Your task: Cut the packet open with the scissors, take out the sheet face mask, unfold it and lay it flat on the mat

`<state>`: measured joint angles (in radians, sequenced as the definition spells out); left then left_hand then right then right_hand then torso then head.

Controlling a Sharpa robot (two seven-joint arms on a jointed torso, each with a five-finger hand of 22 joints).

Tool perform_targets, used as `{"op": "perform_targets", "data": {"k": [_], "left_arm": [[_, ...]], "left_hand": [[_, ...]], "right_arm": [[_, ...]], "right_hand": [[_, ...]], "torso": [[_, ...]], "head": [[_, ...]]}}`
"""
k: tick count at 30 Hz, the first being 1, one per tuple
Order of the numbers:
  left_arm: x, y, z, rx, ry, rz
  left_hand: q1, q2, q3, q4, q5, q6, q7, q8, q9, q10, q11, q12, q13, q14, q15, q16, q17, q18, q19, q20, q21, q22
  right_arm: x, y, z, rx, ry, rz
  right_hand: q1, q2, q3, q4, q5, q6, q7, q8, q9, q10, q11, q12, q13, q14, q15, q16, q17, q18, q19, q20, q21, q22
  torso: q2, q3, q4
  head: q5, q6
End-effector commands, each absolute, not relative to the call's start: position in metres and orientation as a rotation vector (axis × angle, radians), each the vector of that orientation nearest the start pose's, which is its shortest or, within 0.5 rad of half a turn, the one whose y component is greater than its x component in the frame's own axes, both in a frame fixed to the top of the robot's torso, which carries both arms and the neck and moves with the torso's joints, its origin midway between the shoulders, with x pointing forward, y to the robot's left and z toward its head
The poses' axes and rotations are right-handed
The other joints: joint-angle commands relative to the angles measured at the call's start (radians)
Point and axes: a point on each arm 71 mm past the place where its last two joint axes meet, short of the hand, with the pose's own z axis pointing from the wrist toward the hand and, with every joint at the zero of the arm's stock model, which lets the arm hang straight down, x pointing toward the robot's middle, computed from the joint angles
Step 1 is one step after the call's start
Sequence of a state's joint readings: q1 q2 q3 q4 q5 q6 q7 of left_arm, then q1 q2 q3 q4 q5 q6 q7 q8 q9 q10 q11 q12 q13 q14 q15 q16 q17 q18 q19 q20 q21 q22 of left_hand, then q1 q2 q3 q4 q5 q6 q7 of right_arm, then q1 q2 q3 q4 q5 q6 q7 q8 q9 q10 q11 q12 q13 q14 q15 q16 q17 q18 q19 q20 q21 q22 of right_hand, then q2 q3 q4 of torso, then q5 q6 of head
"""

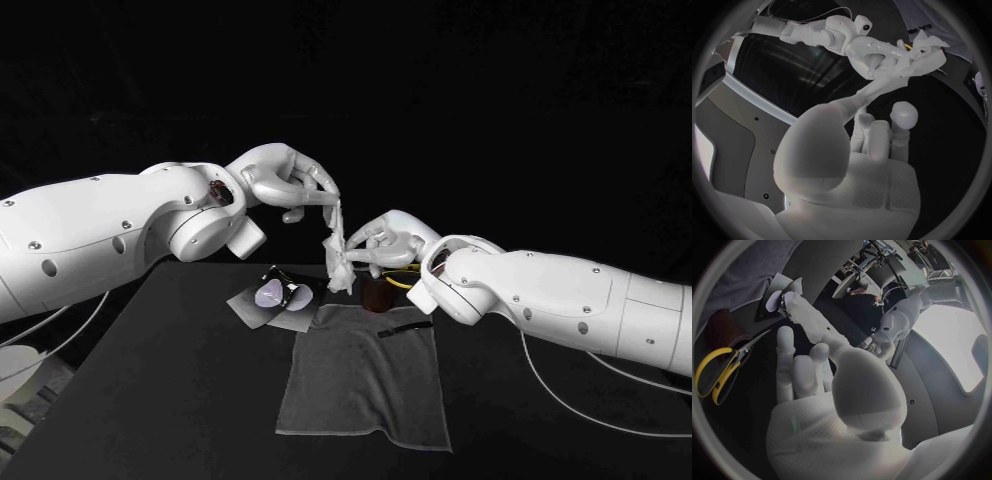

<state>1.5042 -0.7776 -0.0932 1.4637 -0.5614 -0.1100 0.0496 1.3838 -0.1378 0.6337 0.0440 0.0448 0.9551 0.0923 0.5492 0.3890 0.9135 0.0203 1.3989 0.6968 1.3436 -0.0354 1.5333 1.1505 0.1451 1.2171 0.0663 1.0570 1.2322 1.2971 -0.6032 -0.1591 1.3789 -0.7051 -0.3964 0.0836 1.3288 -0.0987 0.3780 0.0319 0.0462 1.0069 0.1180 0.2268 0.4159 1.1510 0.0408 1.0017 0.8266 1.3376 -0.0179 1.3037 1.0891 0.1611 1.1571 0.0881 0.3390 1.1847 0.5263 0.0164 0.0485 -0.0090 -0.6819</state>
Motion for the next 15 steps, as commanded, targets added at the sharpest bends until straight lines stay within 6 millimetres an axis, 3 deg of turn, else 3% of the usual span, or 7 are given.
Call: {"op": "perform_targets", "data": {"k": [1, 9, 15], "left_arm": [[0.5249, 0.1779, -0.0634, -0.354, 1.740, -1.260], [0.5254, 0.1790, -0.0634, -0.357, 1.739, -1.258], [0.5253, 0.1789, -0.0634, -0.357, 1.739, -1.259]], "left_hand": [[0.000, 0.007, 0.005, 0.000, 0.003, 0.003, 0.002, 0.004, 0.074, -0.007, -0.003, -0.002, -0.001, 0.005, 0.000, 0.001, 0.000, -0.018, 0.004, 0.001, 0.003, 0.001], [-0.001, 0.007, 0.007, 0.000, 0.003, 0.003, 0.002, 0.004, 0.075, -0.007, -0.003, -0.002, -0.001, 0.007, 0.000, 0.001, 0.002, -0.019, 0.006, 0.001, 0.006, 0.003], [-0.001, 0.007, 0.007, -0.001, 0.003, 0.003, 0.002, 0.004, 0.075, -0.007, -0.003, -0.002, 0.000, 0.006, 0.001, 0.001, 0.001, -0.019, 0.007, 0.001, 0.007, 0.003]], "right_arm": [[0.5092, -0.1223, -0.1847, 0.356, 1.741, 1.122], [0.5087, -0.1242, -0.1874, 0.359, 1.759, 1.118], [0.5087, -0.1251, -0.1890, 0.365, 1.763, 1.112]], "right_hand": [[-0.014, -0.002, -0.002, 0.007, 0.002, -0.015, 0.005, -0.009, -0.003, -0.015, 0.003, -0.010, -0.007, -0.011, 0.003, -0.008, -0.006, 0.016, -0.012, 0.002, -0.005, 0.001], [-0.035, -0.022, -0.015, 0.014, 0.002, -0.050, 0.023, -0.031, -0.012, -0.063, 0.020, -0.044, -0.044, -0.038, 0.017, -0.026, -0.031, 0.014, -0.027, 0.014, -0.015, -0.001], [-0.035, -0.027, -0.018, 0.013, 0.002, -0.057, 0.027, -0.036, -0.014, -0.073, 0.024, -0.049, -0.050, -0.044, 0.021, -0.028, -0.035, 0.014, -0.030, 0.017, -0.017, -0.002]], "torso": [[0.000, 0.0004, -0.0004], [0.001, 0.0001, 0.0002], [0.000, 0.0001, -0.0008]], "head": [[-0.002, -0.001], [-0.001, -0.001], [-0.001, -0.002]]}}
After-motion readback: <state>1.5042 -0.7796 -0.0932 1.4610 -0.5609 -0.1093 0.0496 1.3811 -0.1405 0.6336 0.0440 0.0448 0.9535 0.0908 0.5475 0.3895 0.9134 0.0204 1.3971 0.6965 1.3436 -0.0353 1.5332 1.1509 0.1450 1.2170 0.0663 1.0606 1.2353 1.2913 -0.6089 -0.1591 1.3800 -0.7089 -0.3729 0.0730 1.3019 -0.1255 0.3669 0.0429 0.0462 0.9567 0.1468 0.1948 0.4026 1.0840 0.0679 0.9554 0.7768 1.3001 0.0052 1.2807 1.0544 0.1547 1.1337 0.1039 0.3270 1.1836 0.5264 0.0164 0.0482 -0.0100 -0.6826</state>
